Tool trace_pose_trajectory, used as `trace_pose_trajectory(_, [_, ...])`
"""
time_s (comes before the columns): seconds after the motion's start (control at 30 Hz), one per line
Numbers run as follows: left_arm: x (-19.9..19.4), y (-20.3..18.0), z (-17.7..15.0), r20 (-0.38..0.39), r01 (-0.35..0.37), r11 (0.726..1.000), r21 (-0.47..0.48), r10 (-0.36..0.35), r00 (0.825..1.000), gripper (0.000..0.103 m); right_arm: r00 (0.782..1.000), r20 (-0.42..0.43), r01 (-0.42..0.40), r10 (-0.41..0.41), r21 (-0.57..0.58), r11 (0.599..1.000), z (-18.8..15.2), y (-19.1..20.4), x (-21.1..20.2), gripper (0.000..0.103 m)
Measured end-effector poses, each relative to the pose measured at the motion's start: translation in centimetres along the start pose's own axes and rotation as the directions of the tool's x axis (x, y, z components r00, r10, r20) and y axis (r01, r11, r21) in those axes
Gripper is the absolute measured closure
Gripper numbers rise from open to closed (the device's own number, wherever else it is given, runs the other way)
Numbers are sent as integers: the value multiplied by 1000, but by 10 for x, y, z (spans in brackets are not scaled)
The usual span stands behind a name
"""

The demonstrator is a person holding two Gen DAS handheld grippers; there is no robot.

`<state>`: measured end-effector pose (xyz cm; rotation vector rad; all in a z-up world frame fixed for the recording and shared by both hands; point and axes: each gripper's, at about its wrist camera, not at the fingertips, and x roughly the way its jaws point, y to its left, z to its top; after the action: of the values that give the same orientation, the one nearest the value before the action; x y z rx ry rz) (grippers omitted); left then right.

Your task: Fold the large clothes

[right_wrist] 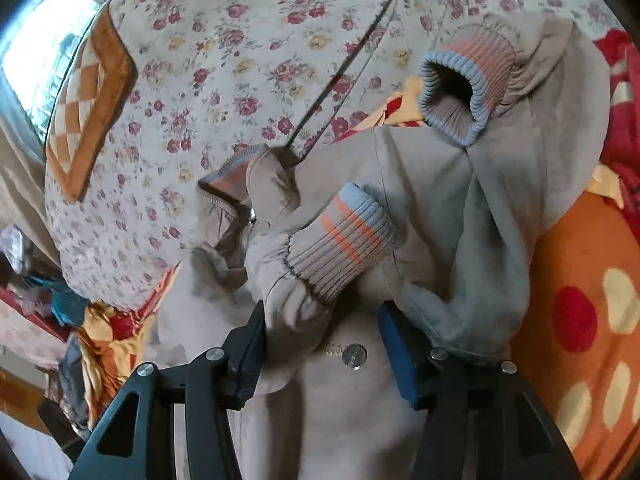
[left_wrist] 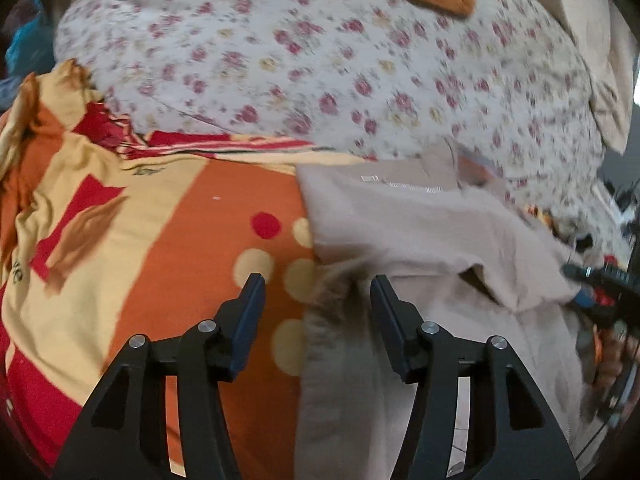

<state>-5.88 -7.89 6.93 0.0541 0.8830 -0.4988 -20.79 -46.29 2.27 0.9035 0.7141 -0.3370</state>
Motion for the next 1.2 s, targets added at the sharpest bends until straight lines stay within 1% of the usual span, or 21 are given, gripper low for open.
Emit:
trace_pose_trajectory(0.07, [11, -5, -1, -25, -18, 1000, 22, 19, 1000, 49, 1000, 11, -9, 9, 27, 1000, 6, -4, 4, 51])
trace_pose_trajectory(0.13, [26, -9, -1, -55, -72, 996, 47, 74, 996, 49, 1000, 12, -11, 11, 19, 1000, 12, 0, 10, 53])
trace_pose_trajectory(0.2, [37, -6, -3, -79, -133, 990, 51, 137, 987, 48, 1000, 30, -5, 7, -62, 998, 20, 17, 9, 73])
trace_pose_trajectory(0.23, [44, -1, -3, -98, -166, 985, 36, 169, 981, 48, 997, 74, 10, -1, -129, 992, 23, 30, 1, 74])
trace_pose_trajectory(0.27, [47, 3, -4, -108, -171, 985, 16, 172, 979, 48, 992, 122, 32, -12, -170, 985, 24, 39, -7, 75])
trace_pose_trajectory(0.33, [47, 14, -3, -112, -150, 988, -42, 145, 983, 47, 967, 247, 115, -57, -225, 968, 26, 52, -30, 75])
trace_pose_trajectory(0.37, [46, 16, -3, -115, -142, 989, -48, 135, 984, 47, 945, 313, 173, -91, -246, 954, 27, 55, -41, 75])
trace_pose_trajectory(0.4, [46, 15, -3, -116, -139, 989, -41, 133, 984, 46, 929, 347, 226, -131, -250, 942, 28, 54, -45, 66])
trace_pose_trajectory(0.43, [45, 12, -4, -113, -156, 987, -28, 152, 982, 46, 910, 347, 321, -226, -245, 915, 33, 48, -41, 54])
trace_pose_trajectory(0.47, [45, 11, -5, -111, -170, 985, -18, 167, 980, 46, 906, 302, 374, -298, -239, 896, 36, 41, -33, 36])
trace_pose_trajectory(0.5, [44, 10, -7, -110, -177, 984, -9, 175, 978, 46, 905, 219, 412, -366, -228, 882, 40, 30, -23, 37])
trace_pose_trajectory(0.53, [44, 9, -7, -111, -179, 984, -9, 177, 978, 46, 917, 144, 394, -371, -192, 899, 41, 14, -20, 37])
trace_pose_trajectory(0.6, [41, 10, -6, -111, -181, 983, -25, 177, 978, 46, 939, 147, 329, -310, -124, 936, 37, -1, -32, 37])
trace_pose_trajectory(0.63, [39, 13, -6, -110, -173, 984, -46, 167, 980, 46, 939, 170, 319, -300, -97, 943, 34, -4, -41, 37])
trace_pose_trajectory(0.7, [38, 18, -6, -113, -163, 984, -77, 154, 982, 46, 929, 201, 334, -311, -91, 938, 32, 0, -51, 37])
trace_pose_trajectory(0.77, [39, 25, -5, -112, -156, 980, -121, 143, 983, 46, 928, 232, 327, -292, -127, 937, 31, 16, -57, 37])
trace_pose_trajectory(0.83, [35, 36, -4, -90, -153, 970, -192, 138, 986, 45, 939, 231, 299, -254, -185, 936, 28, 36, -55, 36])
trace_pose_trajectory(0.93, [30, 58, -3, -85, -105, 939, -329, 81, 993, 45, 974, 149, 205, -168, -282, 937, 15, 69, -36, 36])
trace_pose_trajectory(1.0, [32, 69, -5, -103, -77, 921, -383, 40, 994, 46, 988, 92, 144, -120, -332, 932, 5, 85, -22, 36])
trace_pose_trajectory(1.1, [27, 56, -3, -106, -119, 944, -307, 90, 990, 45, 989, 79, 146, -126, -370, 917, -4, 94, -8, 36])
trace_pose_trajectory(1.2, [10, 41, 2, -72, -148, 966, -211, 135, 988, 45, 982, 105, 186, -159, -347, 919, 4, 85, -8, 36])
